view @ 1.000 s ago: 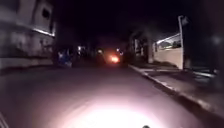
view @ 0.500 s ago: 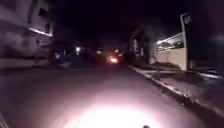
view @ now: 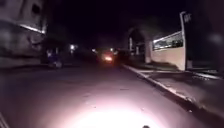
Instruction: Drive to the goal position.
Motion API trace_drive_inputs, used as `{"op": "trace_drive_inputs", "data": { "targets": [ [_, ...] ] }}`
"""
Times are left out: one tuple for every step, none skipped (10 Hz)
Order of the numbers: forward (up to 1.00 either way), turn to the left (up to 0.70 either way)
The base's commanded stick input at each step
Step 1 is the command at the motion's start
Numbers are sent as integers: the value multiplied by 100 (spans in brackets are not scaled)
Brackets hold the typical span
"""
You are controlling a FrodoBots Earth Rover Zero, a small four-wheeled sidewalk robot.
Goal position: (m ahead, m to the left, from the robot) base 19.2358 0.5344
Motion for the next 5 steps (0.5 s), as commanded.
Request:
{"op": "trace_drive_inputs", "data": {
  "targets": [
    [70, 0],
    [70, 0],
    [70, 20],
    [70, 35],
    [70, 17]
  ]
}}
